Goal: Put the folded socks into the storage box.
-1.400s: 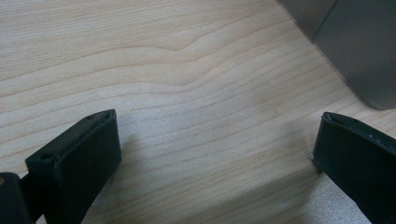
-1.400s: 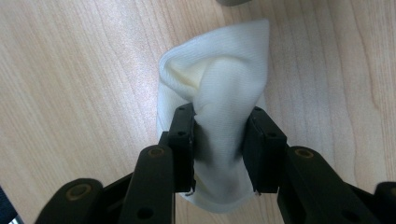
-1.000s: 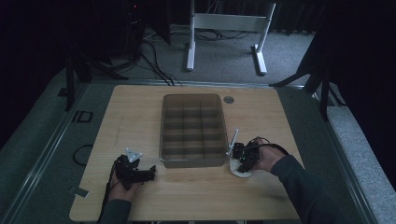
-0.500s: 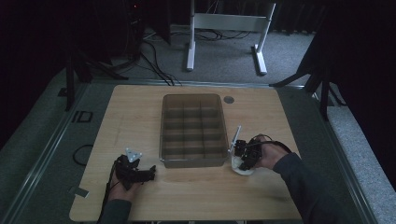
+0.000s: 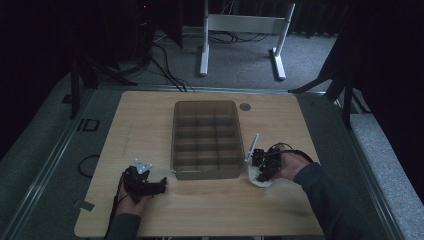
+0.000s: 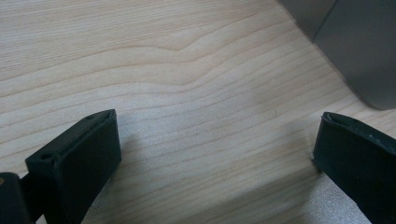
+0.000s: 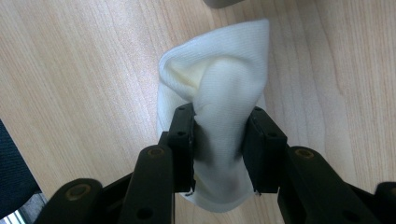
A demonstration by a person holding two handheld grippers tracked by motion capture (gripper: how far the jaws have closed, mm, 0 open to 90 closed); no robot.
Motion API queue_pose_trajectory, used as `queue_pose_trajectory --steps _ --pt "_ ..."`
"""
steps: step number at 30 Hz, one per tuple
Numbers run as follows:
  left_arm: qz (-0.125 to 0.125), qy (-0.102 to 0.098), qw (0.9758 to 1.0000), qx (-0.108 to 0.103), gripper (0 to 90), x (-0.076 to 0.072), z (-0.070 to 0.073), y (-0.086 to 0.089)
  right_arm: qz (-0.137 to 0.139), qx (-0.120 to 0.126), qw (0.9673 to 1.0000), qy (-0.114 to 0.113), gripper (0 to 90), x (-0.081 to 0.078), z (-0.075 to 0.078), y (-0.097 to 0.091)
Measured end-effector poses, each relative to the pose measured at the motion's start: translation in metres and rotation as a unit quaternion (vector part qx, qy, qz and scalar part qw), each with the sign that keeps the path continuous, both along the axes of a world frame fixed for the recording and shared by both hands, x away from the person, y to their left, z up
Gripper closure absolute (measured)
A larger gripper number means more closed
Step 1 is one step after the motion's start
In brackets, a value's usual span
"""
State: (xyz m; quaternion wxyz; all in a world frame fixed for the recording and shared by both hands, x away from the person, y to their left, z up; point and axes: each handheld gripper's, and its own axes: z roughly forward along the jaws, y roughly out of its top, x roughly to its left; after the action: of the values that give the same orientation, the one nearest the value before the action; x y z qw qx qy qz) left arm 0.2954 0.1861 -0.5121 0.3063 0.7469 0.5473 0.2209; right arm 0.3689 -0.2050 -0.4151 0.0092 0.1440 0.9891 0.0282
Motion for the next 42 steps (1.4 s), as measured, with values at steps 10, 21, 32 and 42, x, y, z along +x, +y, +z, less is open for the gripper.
queue_pose_trajectory --steps 10,21,32,42 --pt "0.0 0.0 1.0 0.0 1.0 0.0 0.0 0.0 0.004 -0.002 1.0 -0.001 66.4 0.001 0.005 0.0" --pt "0.0 0.0 1.0 0.0 1.0 0.0 0.0 0.0 0.003 -0.002 1.0 0.0 66.4 0.001 0.009 -0.004" --pt "-0.001 0.0 1.0 0.001 1.0 0.0 0.0 0.0 0.008 -0.004 1.0 -0.001 66.3 0.002 0.014 -0.002" --pt "0.0 0.0 1.0 0.0 1.0 0.0 0.0 0.0 0.014 -0.001 0.9999 -0.004 66.3 0.002 0.021 0.001"
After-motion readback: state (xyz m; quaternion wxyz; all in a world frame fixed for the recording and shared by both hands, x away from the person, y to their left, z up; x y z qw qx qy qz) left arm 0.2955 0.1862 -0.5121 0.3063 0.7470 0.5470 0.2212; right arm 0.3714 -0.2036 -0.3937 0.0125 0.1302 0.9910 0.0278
